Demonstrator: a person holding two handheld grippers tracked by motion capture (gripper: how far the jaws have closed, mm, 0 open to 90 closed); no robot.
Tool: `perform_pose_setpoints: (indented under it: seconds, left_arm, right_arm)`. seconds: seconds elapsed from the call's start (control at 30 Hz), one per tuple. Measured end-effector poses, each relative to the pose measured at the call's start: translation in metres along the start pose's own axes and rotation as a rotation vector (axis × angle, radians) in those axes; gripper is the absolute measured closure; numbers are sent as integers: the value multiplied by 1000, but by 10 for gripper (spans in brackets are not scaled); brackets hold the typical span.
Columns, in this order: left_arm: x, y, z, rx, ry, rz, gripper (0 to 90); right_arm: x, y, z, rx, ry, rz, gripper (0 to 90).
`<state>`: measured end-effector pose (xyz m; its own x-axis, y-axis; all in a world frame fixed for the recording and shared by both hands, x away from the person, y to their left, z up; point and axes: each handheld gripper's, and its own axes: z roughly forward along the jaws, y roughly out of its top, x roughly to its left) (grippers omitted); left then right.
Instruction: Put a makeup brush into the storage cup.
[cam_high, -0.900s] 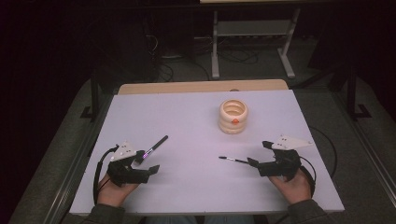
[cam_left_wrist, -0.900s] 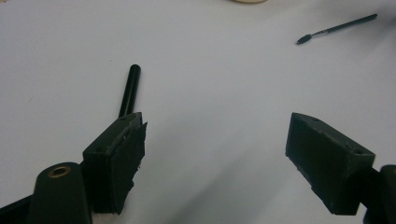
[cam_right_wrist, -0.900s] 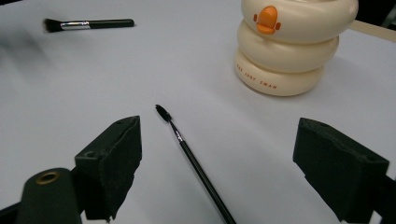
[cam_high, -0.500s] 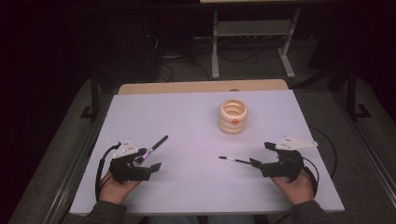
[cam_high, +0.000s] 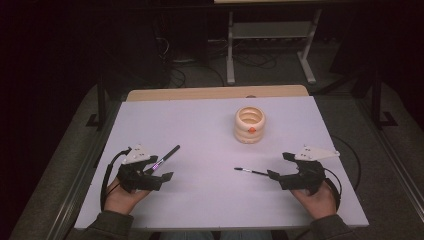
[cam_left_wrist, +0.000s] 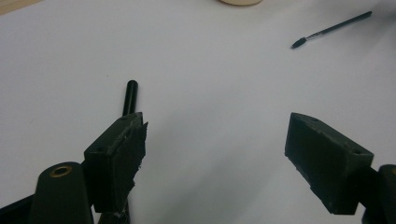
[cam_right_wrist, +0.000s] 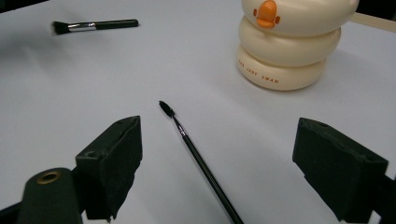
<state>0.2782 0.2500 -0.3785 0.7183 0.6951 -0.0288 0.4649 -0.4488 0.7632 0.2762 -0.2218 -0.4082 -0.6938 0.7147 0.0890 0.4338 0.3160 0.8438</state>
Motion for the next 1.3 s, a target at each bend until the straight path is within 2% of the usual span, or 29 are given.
perform_pose_setpoints:
  seconds: [0.03, 0.2, 0.53, 0.67, 0.7, 0.87, 1.07, 1.2, 1.23, 1.3]
  left_arm:
    - [3, 6, -4, 10, -4, 7, 202]
    - [11, 12, -7, 12, -4, -5, 211]
    - [29, 24, -3, 52, 2, -13, 225]
    - [36, 29, 1, 72, -14, -33, 229]
    - [42, 32, 6, 94, -12, -48, 231]
    - [53, 32, 19, 133, 4, -54, 243]
    - [63, 31, 36, 203, 18, -51, 287]
    - [65, 30, 41, 214, 18, -66, 311]
    - [69, 29, 49, 246, 12, -65, 327]
    - [72, 29, 53, 249, 11, -64, 352]
  right_arm:
    - [0, 1, 0, 1, 7, -4, 151]
    - [1, 3, 1, 0, 7, -13, 153]
    - [3, 4, -2, -4, 2, -21, 153]
    - [4, 5, -2, -4, 1, -23, 153]
    - [3, 7, -2, -6, 0, -24, 153]
    - [2, 8, 0, -6, 3, -28, 154]
    - [3, 9, 1, 0, 12, -33, 154]
    - [6, 11, 1, 1, 16, -44, 154]
    - [7, 12, 0, -6, 19, -54, 154]
    - [8, 13, -1, -7, 17, -48, 154]
